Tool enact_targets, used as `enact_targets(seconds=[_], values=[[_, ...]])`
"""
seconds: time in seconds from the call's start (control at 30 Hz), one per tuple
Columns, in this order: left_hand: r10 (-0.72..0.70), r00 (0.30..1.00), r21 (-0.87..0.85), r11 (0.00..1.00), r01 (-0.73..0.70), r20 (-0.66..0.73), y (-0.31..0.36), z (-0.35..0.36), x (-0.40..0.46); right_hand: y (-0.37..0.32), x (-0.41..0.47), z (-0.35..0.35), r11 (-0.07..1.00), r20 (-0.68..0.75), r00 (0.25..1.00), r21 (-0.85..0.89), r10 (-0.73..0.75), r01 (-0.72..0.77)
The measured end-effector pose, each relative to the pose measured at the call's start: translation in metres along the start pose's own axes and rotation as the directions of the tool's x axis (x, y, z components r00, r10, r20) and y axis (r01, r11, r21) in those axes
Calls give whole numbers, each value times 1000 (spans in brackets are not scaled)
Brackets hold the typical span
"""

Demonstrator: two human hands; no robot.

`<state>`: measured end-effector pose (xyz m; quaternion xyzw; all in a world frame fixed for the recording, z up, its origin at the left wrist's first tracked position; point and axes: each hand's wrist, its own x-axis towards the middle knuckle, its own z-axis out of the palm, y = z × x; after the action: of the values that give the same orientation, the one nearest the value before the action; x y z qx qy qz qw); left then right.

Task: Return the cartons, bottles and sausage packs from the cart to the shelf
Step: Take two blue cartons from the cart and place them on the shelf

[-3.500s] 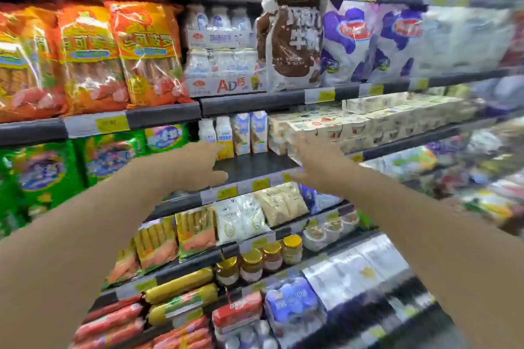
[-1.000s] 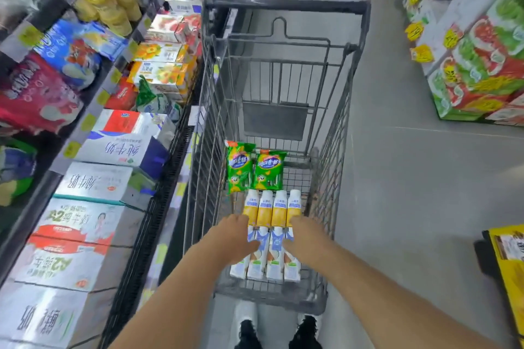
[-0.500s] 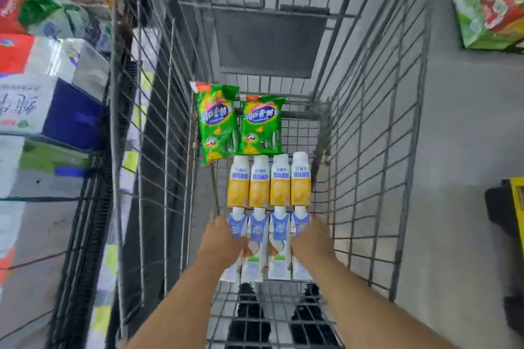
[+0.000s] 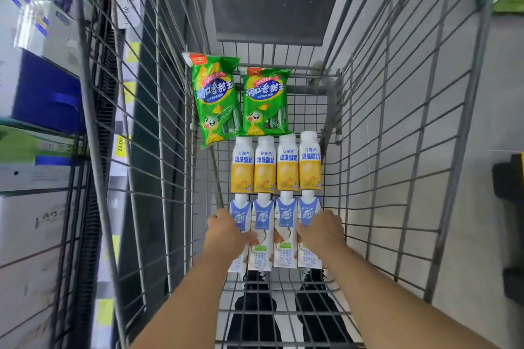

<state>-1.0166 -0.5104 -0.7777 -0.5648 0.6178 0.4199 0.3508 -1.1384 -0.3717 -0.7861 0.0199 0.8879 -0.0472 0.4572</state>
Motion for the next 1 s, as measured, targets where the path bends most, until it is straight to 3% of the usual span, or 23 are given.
enact_targets(seconds=[0.17,0.33,0.47,0.6,0.8,0.9,1.0], values=[[-40,999,-35,999,40,13,-1,-3,4,-1,-3,-6,989,1,1000,148,-26,25],[-93,994,-79,992,97,58,0,-10,2,-3,-16,-19,982,-49,992,144,-113,119],[-52,997,-45,998,54,57,10,-28,-27,-17,-32,-40,975,-41,987,154,-156,161],[49,996,-130,991,-39,77,18,-66,-78,-39,-70,-86,951,-2,976,226,-218,213],[222,967,-312,916,-252,-127,30,-156,-191,-79,-154,-179,877,18,918,302,-397,373],[267,922,-478,794,-376,-281,24,-199,-255,-103,-210,-227,830,0,859,260,-511,494],[222,871,-570,681,-460,-438,5,-231,-317,-124,-268,-259,752,-23,775,224,-632,620]])
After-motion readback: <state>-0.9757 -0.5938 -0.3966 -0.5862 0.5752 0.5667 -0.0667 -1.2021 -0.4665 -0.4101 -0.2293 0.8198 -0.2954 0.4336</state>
